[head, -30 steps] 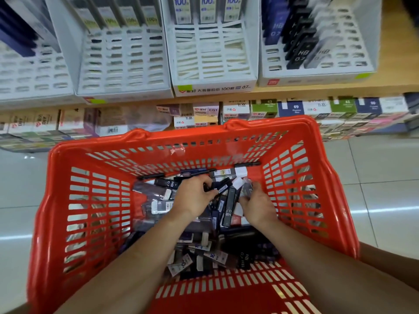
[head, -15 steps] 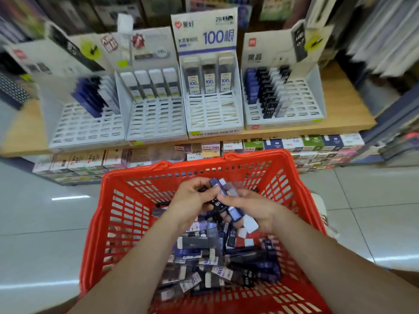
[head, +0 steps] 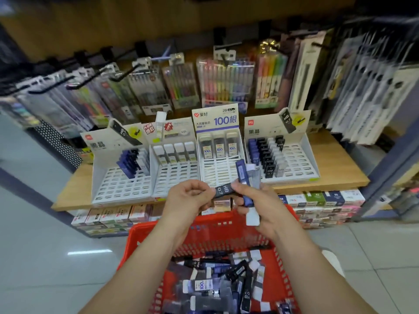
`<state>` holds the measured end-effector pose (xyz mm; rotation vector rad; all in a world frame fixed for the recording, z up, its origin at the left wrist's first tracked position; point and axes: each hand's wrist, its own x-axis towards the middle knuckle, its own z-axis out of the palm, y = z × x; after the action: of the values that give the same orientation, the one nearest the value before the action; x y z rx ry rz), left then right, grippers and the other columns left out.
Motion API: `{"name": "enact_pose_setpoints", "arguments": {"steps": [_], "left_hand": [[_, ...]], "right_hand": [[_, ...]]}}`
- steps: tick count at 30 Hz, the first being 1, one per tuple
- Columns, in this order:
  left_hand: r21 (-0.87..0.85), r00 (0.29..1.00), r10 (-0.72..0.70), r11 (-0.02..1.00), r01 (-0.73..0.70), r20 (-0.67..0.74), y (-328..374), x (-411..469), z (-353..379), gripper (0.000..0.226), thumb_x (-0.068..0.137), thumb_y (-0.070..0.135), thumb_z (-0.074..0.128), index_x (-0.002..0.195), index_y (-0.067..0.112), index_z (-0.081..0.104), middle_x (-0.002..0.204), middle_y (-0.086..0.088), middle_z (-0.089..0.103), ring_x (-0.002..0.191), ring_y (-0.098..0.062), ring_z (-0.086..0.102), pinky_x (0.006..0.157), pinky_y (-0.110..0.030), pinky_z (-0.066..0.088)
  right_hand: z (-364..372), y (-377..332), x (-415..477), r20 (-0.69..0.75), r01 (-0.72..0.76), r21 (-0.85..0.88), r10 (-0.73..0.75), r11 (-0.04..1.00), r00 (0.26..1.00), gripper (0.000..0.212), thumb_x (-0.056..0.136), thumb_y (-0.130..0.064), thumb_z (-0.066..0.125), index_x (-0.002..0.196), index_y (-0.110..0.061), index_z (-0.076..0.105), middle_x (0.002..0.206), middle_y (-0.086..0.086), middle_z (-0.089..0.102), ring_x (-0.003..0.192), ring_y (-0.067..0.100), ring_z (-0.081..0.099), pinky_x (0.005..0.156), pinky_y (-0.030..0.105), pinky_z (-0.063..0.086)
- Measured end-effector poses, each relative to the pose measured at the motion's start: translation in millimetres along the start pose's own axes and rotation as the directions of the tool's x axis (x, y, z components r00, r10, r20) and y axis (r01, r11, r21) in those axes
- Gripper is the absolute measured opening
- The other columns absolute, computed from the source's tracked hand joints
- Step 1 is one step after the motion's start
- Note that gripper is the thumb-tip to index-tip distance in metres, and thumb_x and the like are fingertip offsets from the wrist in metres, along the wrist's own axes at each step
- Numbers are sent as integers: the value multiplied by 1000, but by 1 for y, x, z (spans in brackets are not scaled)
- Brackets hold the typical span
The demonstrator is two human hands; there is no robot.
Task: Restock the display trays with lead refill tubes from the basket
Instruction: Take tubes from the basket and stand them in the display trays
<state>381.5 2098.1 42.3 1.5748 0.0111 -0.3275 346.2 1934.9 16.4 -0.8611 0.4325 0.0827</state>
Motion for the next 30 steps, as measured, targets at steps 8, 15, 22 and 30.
{"name": "enact_pose_setpoints", "arguments": {"steps": [8, 15, 22, 30], "left_hand": [[385, 969, 94, 906, -178, 228, 19, 5, 29, 50, 87, -1, 63, 124, 33, 57, 61, 4, 49, 54, -11, 55, 58, -22, 47], [173, 984, 159, 970, -171, 81, 36, 33, 52, 25, 88, 1, 63, 101, 22, 67, 55, -2, 56, 62, -16, 64, 60, -21, 54], [228, 983, 77, 967, -114, 167, 53, 70, 65, 15, 84, 0, 67, 89, 13, 72, 69, -3, 66, 65, -14, 60, 63, -21, 54], [377, 961, 224, 886, -271, 165, 70, 118, 112, 20, 88, -3, 62, 89, 14, 72, 79, -9, 69, 64, -18, 64, 64, -22, 57]], "right_hand": [[15, -3, 15, -69, 133, -177, -147, 975, 987, 37, 74, -34, 81, 95, -10, 63, 81, 13, 67, 65, 22, 59, 52, 27, 51], [-23, -30, 10, 99, 100, -337, -70, 936, 993, 27, 85, -15, 75, 105, -10, 59, 73, 6, 64, 50, 13, 45, 48, 24, 39], [-42, -41, 17, -10, 206, -103, -208, 973, 978, 27, 70, -28, 75, 85, -11, 61, 63, 7, 61, 48, 14, 45, 43, 24, 37], [-74, -61, 16, -300, 283, 359, -178, 889, 937, 19, 91, -34, 60, 93, -16, 55, 58, 1, 52, 42, 10, 42, 36, 20, 34]]}}
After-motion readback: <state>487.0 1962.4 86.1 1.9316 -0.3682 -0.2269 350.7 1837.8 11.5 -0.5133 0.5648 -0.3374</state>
